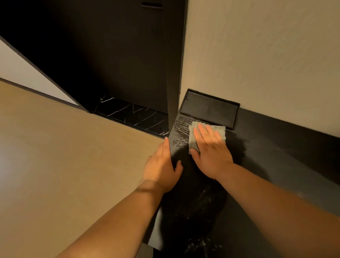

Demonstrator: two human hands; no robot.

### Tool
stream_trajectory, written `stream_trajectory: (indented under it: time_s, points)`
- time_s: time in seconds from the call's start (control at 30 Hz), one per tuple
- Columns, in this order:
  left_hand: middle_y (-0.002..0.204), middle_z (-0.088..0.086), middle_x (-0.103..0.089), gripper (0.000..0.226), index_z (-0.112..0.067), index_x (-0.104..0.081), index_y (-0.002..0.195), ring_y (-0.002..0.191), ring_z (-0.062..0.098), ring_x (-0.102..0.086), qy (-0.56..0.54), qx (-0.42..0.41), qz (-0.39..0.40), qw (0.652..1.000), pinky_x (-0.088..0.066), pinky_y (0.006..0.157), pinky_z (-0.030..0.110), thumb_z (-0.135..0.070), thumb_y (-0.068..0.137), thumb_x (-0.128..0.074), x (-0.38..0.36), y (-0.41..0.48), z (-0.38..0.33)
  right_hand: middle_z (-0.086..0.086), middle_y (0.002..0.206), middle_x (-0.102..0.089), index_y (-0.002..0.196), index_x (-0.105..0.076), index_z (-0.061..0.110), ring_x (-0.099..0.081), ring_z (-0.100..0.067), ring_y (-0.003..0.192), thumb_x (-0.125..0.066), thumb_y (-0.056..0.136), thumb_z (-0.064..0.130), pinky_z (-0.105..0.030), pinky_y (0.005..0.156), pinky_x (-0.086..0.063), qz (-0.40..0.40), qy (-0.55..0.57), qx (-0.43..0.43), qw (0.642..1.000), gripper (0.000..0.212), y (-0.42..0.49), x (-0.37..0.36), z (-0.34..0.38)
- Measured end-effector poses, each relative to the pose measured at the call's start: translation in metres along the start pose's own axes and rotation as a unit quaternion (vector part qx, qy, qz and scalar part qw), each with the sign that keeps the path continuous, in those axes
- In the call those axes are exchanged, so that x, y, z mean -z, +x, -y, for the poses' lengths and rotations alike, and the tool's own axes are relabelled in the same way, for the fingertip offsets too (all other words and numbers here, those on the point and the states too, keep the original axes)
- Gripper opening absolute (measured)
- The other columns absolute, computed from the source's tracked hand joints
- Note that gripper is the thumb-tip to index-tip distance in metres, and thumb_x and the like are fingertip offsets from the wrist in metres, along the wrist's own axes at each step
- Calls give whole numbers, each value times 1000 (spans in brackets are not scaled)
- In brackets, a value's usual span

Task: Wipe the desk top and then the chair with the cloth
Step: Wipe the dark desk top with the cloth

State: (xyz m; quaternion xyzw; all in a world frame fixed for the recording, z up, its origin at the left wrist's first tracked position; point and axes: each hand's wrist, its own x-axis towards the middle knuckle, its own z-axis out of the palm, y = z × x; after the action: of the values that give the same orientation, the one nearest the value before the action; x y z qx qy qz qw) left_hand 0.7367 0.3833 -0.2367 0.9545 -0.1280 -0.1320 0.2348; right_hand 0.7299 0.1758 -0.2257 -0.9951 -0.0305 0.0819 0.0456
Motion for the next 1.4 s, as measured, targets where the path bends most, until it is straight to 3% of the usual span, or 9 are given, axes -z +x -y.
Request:
stream_trajectory:
  time_s: [0.07,0.27,0.53,0.73,0.87,1.07,1.17,1.3,1.4]
  points:
    - [160,2,-41,94,-17,-13,165,134,21,-54,10,8,2,1000,-51,105,44,-51,90,-59,-2,0,1,-13,167,-23,160,-24,13,-20,-31,154,-43,98,52,-49,125,-24,-8,12,-15,1000,76,13,-1,14]
    - [156,6,-48,88,-15,-20,164,130,23,-58,5,8,-4,1000,-51,102,42,-46,94,-62,-3,-4,1,-5,171,10,164,0,20,12,-24,157,-26,104,51,-44,127,4,53,54,39,996,72,55,-8,43]
    - [150,9,-51,82,-16,-18,165,118,29,-63,16,37,20,999,-53,92,42,-47,98,-54,0,-28,12,-2,171,-11,162,-21,26,-7,-25,157,-38,97,54,-46,128,-10,73,28,189,979,72,-29,-3,10]
    - [148,7,-54,79,-18,-19,164,115,26,-65,12,44,6,999,-54,91,41,-47,98,-52,-2,-31,12,0,171,10,164,1,27,14,-20,156,-25,101,55,-45,128,2,94,44,127,986,73,21,0,19]
    - [152,6,-52,79,-19,-19,165,119,25,-64,9,37,1,999,-53,94,39,-47,99,-52,-1,-29,12,-4,171,13,163,5,23,15,-26,156,-21,105,53,-45,127,6,74,30,69,994,70,38,-4,40]
    - [152,8,-53,87,-18,-19,165,120,27,-64,-10,27,-3,1000,-54,93,43,-65,97,-47,-1,-27,13,-6,171,-11,163,-19,22,-8,-29,157,-27,100,50,-47,127,-9,53,21,177,982,69,-11,-9,36]
    - [148,7,-56,87,-20,-20,164,117,27,-65,-12,24,-10,1000,-54,92,42,-66,96,-50,-2,-26,14,-4,170,-13,162,-20,25,-10,-27,157,-32,99,53,-48,127,-12,68,15,206,976,70,-3,-7,25]
    - [148,6,-55,82,-23,-18,164,119,25,-64,-11,37,-2,999,-51,96,37,-43,97,-59,1,-26,14,1,172,4,164,-5,28,9,-21,157,-26,103,54,-47,128,-3,72,46,109,990,69,32,-5,31]
    - [148,4,-55,82,-23,-19,165,120,23,-63,-19,38,-1,999,-49,97,35,-39,96,-62,6,-28,10,-1,172,0,164,-9,26,5,-23,158,-28,105,52,-46,128,-2,33,57,44,997,67,35,-10,47]
